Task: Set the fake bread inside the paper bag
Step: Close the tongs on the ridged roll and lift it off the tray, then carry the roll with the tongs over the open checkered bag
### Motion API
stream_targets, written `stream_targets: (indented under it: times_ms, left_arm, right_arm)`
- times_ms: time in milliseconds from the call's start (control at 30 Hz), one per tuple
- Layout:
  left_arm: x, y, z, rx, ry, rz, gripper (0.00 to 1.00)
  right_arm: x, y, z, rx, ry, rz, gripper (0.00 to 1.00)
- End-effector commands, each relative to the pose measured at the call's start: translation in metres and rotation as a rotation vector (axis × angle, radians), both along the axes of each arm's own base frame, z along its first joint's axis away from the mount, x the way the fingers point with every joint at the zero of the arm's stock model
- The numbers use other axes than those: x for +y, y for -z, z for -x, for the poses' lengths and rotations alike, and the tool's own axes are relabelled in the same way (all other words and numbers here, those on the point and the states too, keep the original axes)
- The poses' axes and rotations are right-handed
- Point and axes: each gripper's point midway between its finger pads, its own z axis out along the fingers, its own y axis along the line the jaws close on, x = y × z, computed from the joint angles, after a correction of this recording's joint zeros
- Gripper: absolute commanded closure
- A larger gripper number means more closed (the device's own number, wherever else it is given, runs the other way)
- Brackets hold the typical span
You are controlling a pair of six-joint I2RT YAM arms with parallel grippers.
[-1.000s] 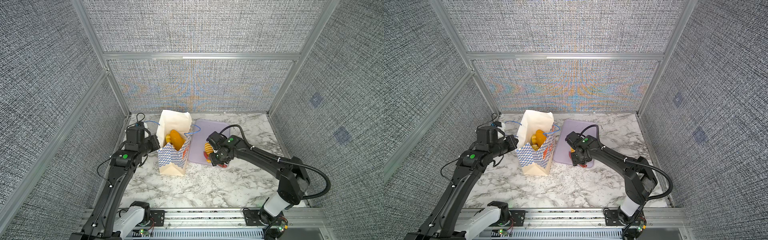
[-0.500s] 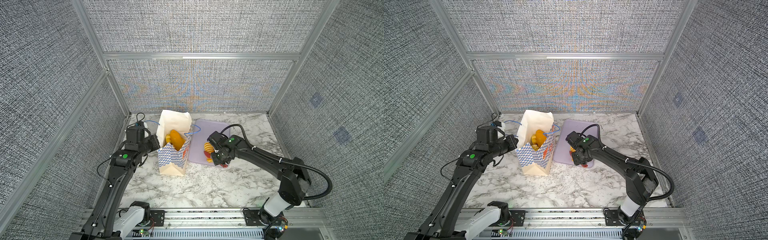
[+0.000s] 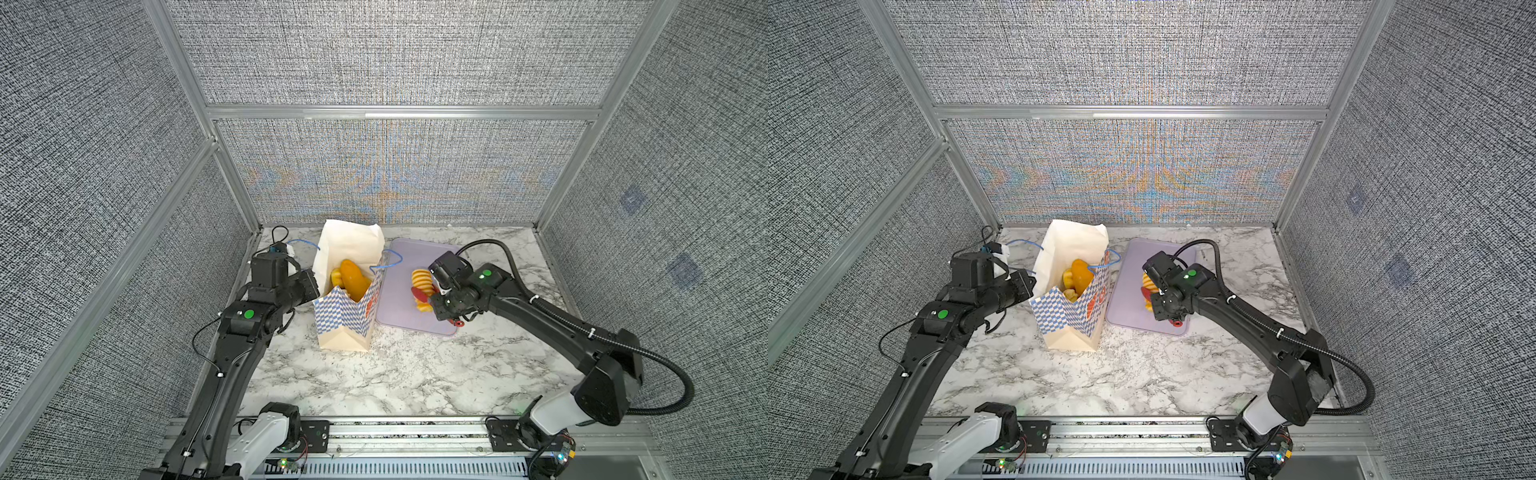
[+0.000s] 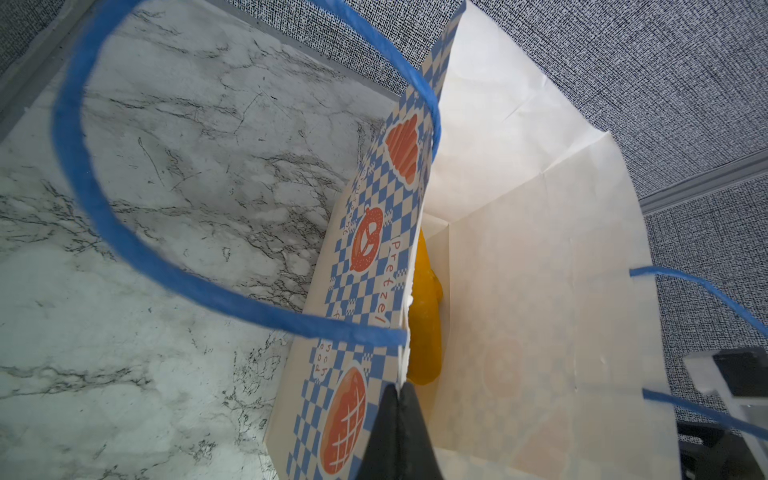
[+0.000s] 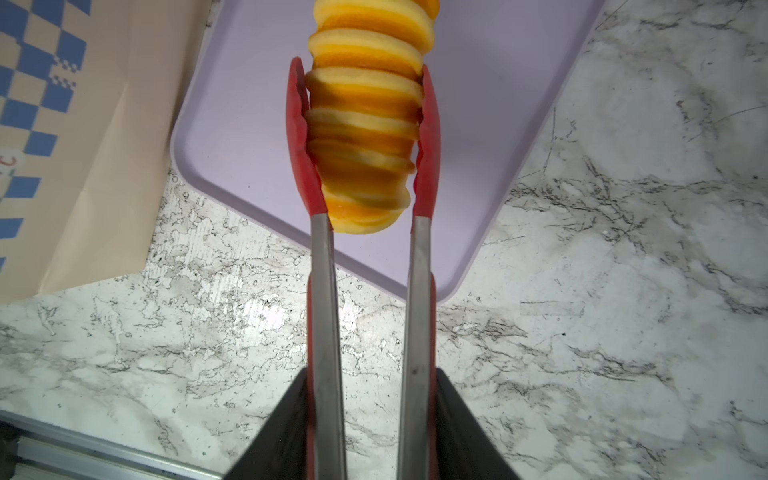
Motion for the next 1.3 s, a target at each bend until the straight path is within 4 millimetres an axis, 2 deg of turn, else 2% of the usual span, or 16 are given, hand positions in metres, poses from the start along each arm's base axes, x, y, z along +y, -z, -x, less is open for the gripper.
stream_targets:
  times_ms: [0,700,1267]
  left_arm:
    - [0.002,-0.001,0.003,0.002,0.004,-0.013,1.0]
    - [0.001,-0.001,0.003,0.004,0.003,-0.012,1.0]
    - [0.001,-0.002,0.003,0.003,0.005,-0.011,1.0]
  right_arm:
    - [-0.004,-0.014,-0.003,-0.026,0.0,-0.022,0.56]
    - [-0.008,-0.113,-0.026,-0.206,-0.003,-0.279,0.56]
    - [0.019,-0.187,-0.029,-0.287,-0.094,-0.566,0.56]
